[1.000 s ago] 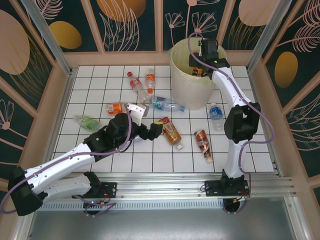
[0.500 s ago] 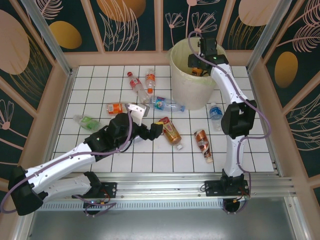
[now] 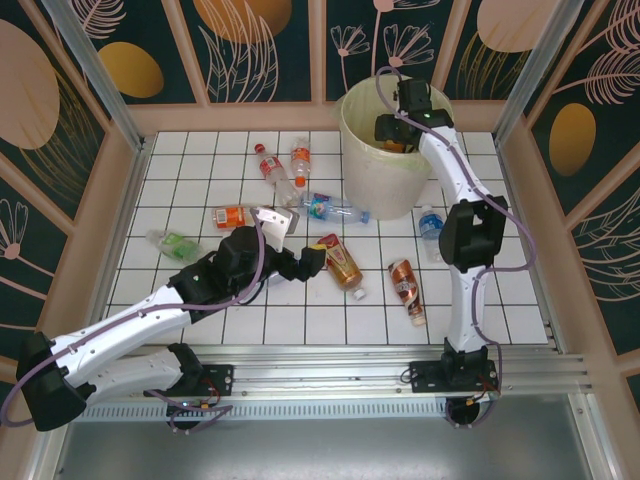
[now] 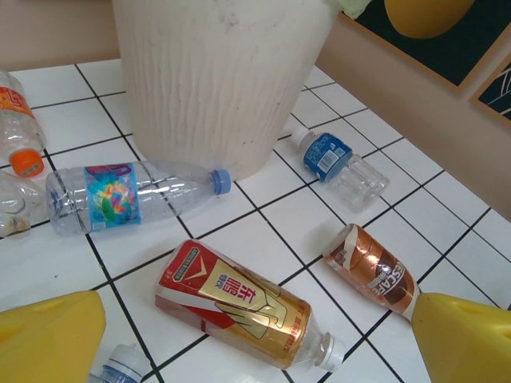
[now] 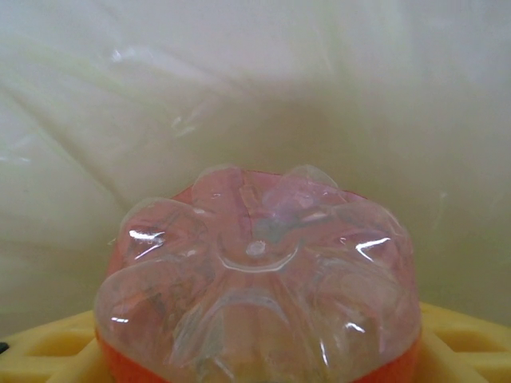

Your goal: Put the plastic bottles in the bin

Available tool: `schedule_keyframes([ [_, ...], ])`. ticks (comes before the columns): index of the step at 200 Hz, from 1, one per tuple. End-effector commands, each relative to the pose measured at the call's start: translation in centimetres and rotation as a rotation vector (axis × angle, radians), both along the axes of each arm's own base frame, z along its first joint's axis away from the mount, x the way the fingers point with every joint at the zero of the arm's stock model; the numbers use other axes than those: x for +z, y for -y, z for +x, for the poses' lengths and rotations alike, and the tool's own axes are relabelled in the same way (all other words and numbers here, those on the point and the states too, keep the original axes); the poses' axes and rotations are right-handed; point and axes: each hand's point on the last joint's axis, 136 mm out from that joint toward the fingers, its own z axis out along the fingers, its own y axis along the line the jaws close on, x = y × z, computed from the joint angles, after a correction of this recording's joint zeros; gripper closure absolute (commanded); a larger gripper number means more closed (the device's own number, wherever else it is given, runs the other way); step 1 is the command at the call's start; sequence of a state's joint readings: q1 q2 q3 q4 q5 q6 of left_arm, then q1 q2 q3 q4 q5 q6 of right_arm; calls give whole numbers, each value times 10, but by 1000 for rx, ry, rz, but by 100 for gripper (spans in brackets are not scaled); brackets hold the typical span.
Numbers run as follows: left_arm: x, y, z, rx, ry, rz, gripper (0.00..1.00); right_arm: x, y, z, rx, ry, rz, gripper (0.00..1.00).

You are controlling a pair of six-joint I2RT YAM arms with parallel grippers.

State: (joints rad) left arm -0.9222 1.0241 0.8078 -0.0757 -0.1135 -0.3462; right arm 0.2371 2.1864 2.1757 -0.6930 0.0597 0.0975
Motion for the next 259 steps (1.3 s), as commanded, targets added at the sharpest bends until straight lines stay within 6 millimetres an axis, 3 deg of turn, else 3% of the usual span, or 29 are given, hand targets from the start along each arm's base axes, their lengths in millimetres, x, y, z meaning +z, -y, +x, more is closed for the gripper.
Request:
schedule_keyframes([
  [1,-2,1,-1,2,-15,-1,1,0,3,2,-18,-13,23,31],
  [61,-5,2,-1,2,-18,4,1,-9,3,2,-19,-32,28,30],
  [169,-5,1,0,4,-17,4,1,2,1,4,-13,-16,50,20],
  [259,-3,2,2,19,-26,-10,1,68,-1,0,2,102,119,19],
])
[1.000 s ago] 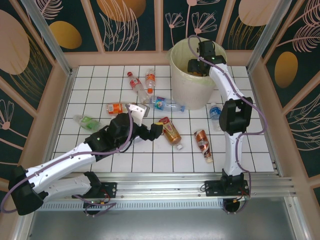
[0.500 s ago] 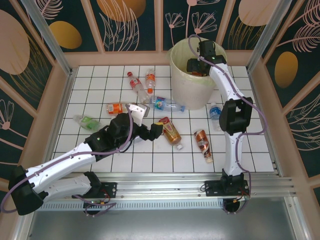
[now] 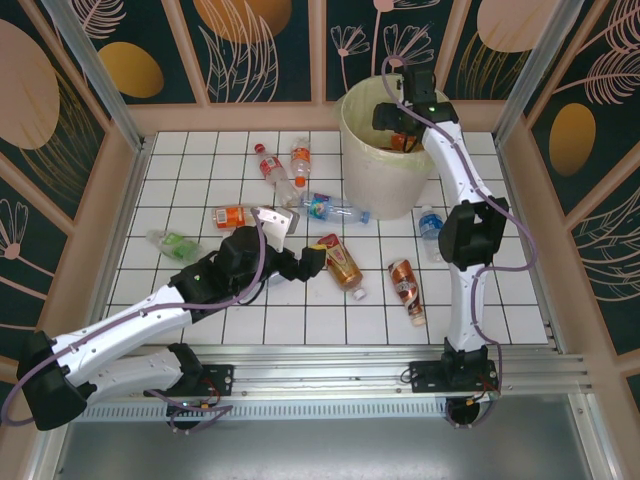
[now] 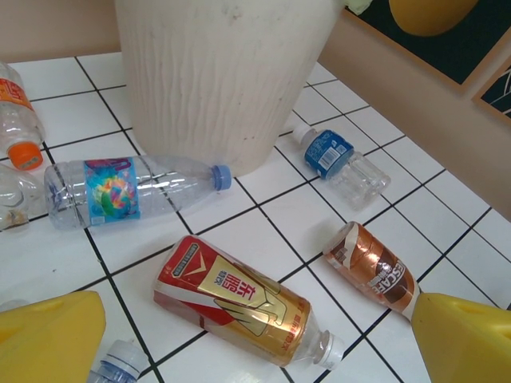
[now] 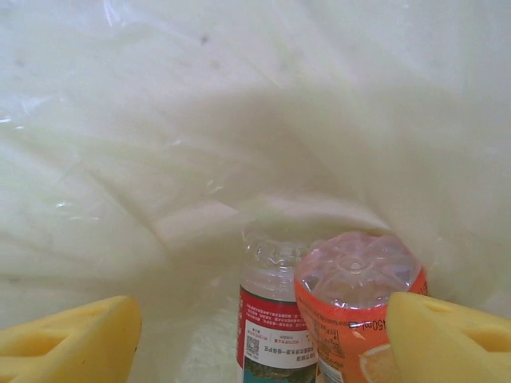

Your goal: Put the plastic bottles in the bin

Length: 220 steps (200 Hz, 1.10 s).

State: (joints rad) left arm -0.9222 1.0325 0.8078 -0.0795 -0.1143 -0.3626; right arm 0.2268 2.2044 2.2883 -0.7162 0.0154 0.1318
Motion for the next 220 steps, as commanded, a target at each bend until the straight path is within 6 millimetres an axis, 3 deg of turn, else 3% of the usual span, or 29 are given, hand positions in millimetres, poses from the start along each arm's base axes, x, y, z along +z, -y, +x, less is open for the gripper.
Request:
schedule_keyframes([
  [1,1,1,1,12,-8,-11,1,36,3,-9,3,46,48,19],
  [68,3,4,2,11,-16,-21,2,87,-10,-39,84,112,150,19],
  [132,6,5,0,2,-24,-39,1,141,-23,-81,173,197,262,19],
  [167,-5,4,4,33,-56,-21,1,169,-32,-121,255,257,330,19],
  [199,-11,7,5,35,-78,-11,1,183,-37,-167,299,294,334,19],
  [220,-17,8,7,43,-91,14,1,182,-47,-201,335,313,338,19],
])
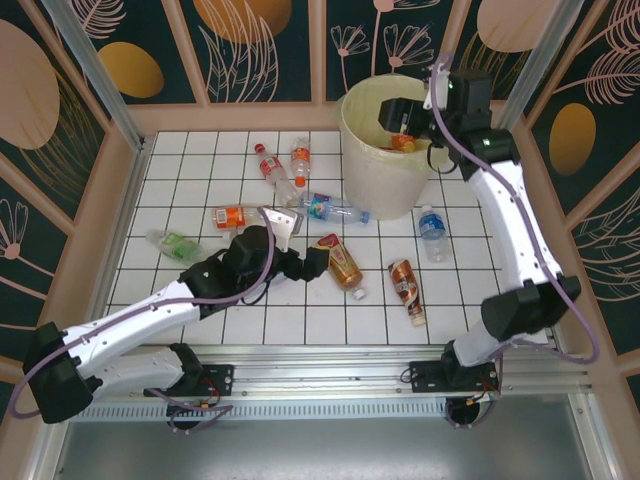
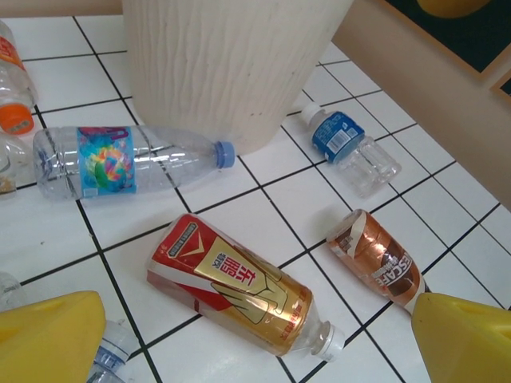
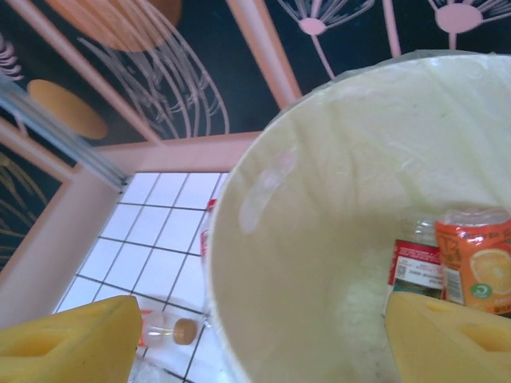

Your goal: Put the plastic bottles in the bin

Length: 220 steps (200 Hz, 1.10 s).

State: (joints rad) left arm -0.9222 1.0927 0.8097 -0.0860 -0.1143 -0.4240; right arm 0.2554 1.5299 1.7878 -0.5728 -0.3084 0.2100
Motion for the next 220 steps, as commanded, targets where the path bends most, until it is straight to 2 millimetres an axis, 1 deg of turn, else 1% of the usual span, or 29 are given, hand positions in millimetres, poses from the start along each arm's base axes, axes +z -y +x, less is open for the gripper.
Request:
schedule_keyframes([
  [1,4,2,3,19,-13,4,1,22,-16,-38,65,82,37,19],
  [29,-4,7,2,8,-57,18,1,10,-33,-83,100,86,43,19],
  [54,-10,4,-3,-17,-75,73,1,-9,-43,-117,121,58,45,19],
  [67,-17,-1,-3,-1,-99,117,1,-28,-43,-130,118,22,41,19],
  [75,-21,-4,-4,9,-120,137,2,-40,-39,-135,108,-3,34,19],
  [79,-23,-5,-5,10,-131,145,2,-46,-43,-141,123,-16,29,20],
  [100,-36,-8,-17,-36,-169,189,3,-78,-43,-157,130,-74,2,20],
  [117,-44,-19,-21,-46,-175,271,2,-97,-43,-168,147,-110,-11,20],
  [140,-50,-30,-19,-8,-202,346,1,-111,-46,-180,175,-131,2,20],
  [153,-62,-37,-19,21,-236,393,1,-121,-47,-182,181,-145,8,20],
  [155,-54,-34,-17,24,-227,380,1,-123,-47,-182,180,-149,7,20],
  [158,-54,-34,-16,26,-230,383,1,-125,-47,-183,180,-154,7,20],
  [180,-68,-34,-15,36,-267,419,1,-143,-50,-185,189,-187,-5,20],
  [192,-69,-31,-16,37,-274,400,2,-149,-51,-185,191,-196,-14,20],
  [203,-64,-26,-17,25,-269,355,2,-152,-52,-184,192,-200,-23,20],
  [214,-50,-20,-15,18,-241,295,1,-156,-55,-184,197,-207,-41,20],
  [216,-55,-22,-17,18,-247,300,1,-156,-55,-184,197,-206,-42,20],
  [220,-53,-22,-18,16,-240,287,1,-158,-56,-184,197,-209,-50,20],
])
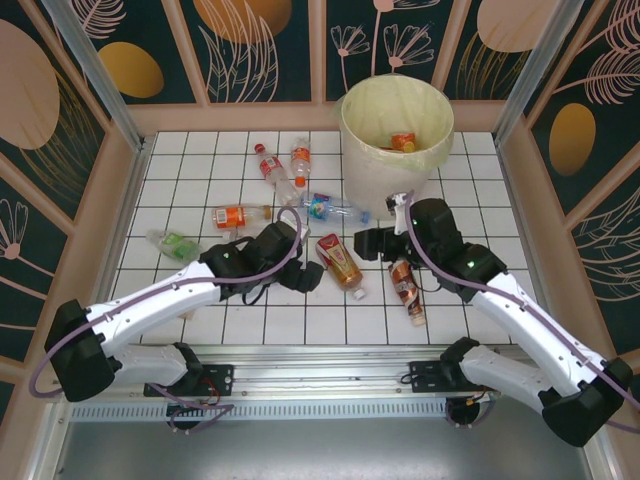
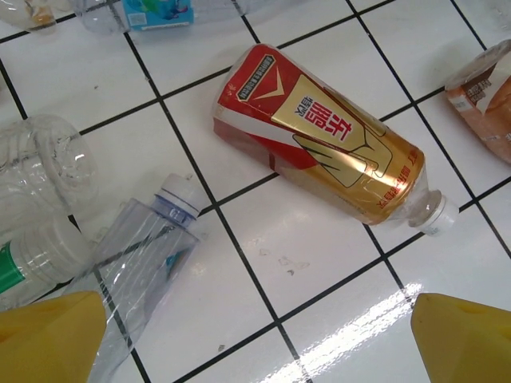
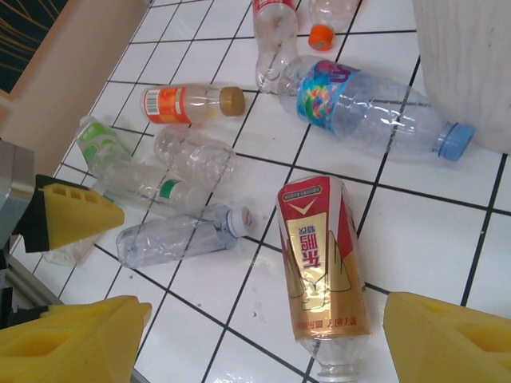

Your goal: Put the plastic bottles in the bin

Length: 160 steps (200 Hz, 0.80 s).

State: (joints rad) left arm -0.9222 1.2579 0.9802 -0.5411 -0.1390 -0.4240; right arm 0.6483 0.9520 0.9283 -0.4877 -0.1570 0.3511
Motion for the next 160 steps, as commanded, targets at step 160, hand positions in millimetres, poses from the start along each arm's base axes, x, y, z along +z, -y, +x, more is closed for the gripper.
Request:
schedule_keyframes([
  [160,44,5,1,63,-18,-376,1,-89,-25,2,31,-85,-247,16],
])
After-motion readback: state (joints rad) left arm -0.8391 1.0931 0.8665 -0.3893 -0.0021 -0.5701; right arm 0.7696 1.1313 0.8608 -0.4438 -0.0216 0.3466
